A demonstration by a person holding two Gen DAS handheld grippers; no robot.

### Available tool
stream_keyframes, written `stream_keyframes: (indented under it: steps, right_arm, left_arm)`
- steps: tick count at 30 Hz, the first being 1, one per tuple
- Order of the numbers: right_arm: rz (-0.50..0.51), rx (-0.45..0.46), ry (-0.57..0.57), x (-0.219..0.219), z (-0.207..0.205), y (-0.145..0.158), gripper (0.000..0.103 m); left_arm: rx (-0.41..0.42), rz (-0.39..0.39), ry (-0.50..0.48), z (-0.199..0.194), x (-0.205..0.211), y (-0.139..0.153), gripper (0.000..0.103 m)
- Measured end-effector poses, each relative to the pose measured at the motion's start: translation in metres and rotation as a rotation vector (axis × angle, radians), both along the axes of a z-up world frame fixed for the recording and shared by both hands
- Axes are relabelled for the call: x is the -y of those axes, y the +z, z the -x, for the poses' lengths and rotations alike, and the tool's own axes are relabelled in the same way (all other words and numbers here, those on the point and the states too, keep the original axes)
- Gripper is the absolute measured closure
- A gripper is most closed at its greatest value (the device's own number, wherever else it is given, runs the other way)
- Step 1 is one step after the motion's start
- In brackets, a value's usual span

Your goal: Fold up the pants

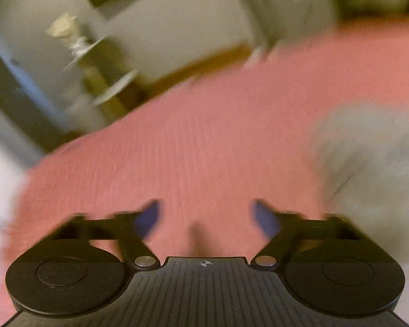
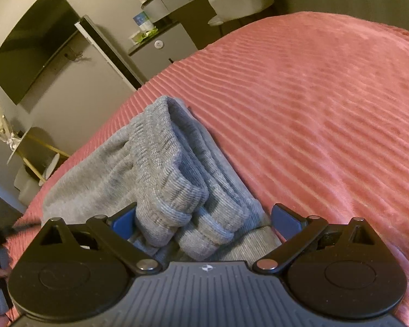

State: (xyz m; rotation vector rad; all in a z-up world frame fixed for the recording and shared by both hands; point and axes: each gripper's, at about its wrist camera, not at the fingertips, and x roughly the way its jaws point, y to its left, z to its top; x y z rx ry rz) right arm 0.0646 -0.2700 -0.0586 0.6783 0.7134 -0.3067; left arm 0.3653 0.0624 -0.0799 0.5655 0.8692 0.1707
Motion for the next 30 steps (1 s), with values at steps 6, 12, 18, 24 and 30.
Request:
stream_keyframes:
  steps: [6, 12, 18, 24, 30]
  right_arm:
    - [0.082, 0.072, 0.000, -0.014, 0.007, 0.029, 0.004]
    - [0.222, -0.099, 0.067, -0.030, -0.012, 0.015, 0.004]
    - [0.254, -0.038, 0.066, -0.026, 0.015, 0.038, 0.004]
    - [0.343, -0.030, 0.096, -0.039, 0.016, 0.048, 0.004]
    - [0.550, -0.104, 0.161, -0.057, 0.011, 0.055, 0.004]
  left_arm:
    - [0.130, 0.549, -0.082, 0.081, -0.018, 0.054, 0.005]
    - [-0.096, 0.629, -0.106, 0.123, 0.005, 0.016, 0.002]
    - [-0.008, 0.585, 0.100, 0.125, -0.037, 0.016, 0.004]
    - [0.013, 0.583, -0.017, 0.144, -0.023, 0.029, 0.003]
    - [0.014, 0.353, 0.043, 0.161, -0.021, 0.005, 0.002]
